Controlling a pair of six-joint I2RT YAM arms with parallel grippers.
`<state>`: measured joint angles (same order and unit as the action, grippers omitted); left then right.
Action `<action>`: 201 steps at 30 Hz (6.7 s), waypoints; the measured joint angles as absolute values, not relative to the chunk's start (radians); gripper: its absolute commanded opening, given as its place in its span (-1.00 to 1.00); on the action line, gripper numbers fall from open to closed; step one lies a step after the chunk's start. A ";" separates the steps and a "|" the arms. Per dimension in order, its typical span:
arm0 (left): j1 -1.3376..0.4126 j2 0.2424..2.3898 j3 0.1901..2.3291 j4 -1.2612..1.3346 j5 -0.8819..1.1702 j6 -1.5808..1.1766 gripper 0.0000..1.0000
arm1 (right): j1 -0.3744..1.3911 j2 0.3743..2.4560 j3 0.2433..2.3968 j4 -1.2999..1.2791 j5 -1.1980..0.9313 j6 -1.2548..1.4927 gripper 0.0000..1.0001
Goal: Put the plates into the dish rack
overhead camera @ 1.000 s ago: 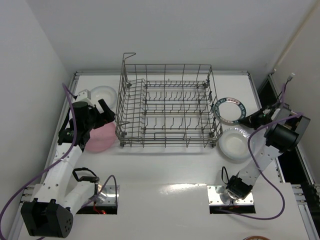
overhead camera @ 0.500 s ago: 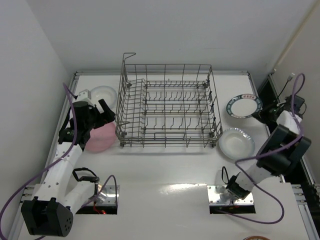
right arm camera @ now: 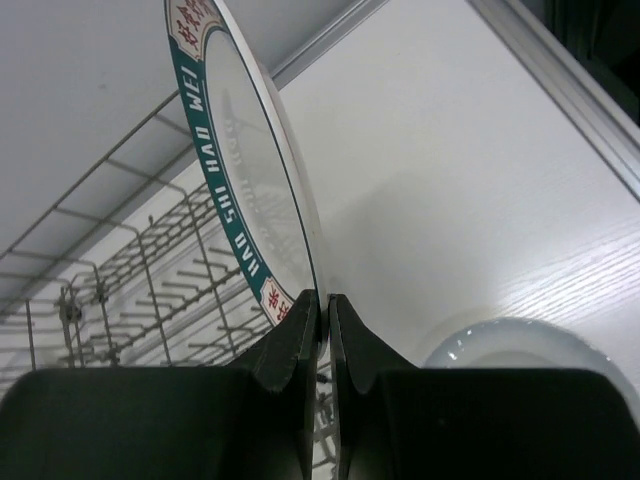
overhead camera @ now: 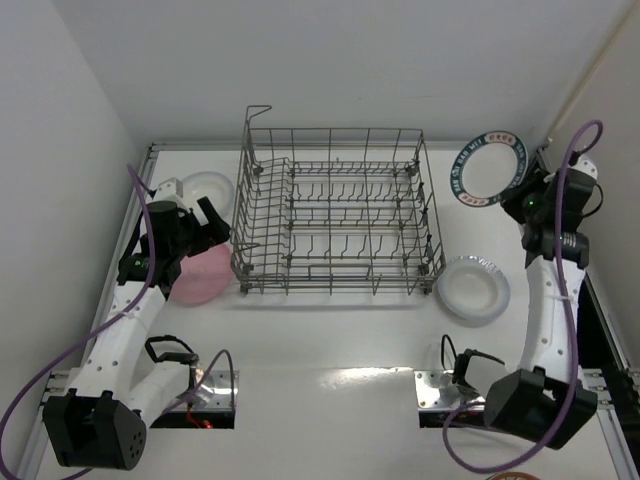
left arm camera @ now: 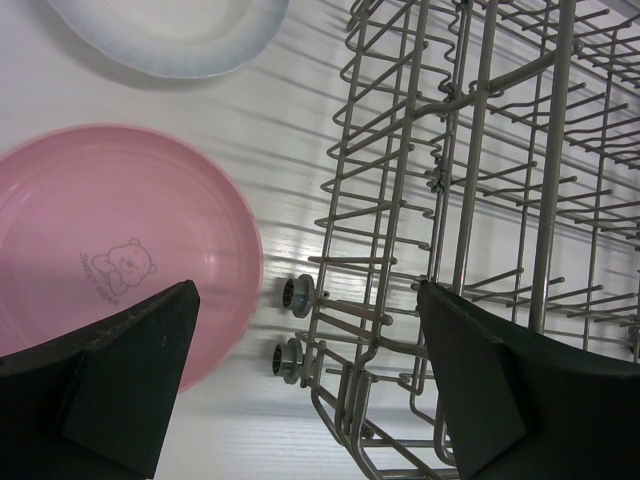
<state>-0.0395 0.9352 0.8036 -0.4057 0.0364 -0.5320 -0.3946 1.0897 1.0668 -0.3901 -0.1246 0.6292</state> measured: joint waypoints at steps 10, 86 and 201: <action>-0.039 0.939 0.805 -0.405 0.037 -0.532 0.79 | -0.086 1.013 1.068 -0.518 0.092 0.509 -1.00; -0.038 0.966 0.809 -0.395 0.034 -0.532 0.79 | -0.436 1.083 0.762 -0.682 0.101 0.707 0.93; -0.038 1.008 0.809 -0.395 0.048 -0.524 0.79 | -0.764 0.987 0.739 -0.544 -0.341 0.883 -1.00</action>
<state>-0.0380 1.0084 0.8089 -0.3950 0.0479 -0.5240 -0.7643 0.9874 0.7395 -0.5438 -0.3412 0.8833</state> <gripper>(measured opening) 0.893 0.108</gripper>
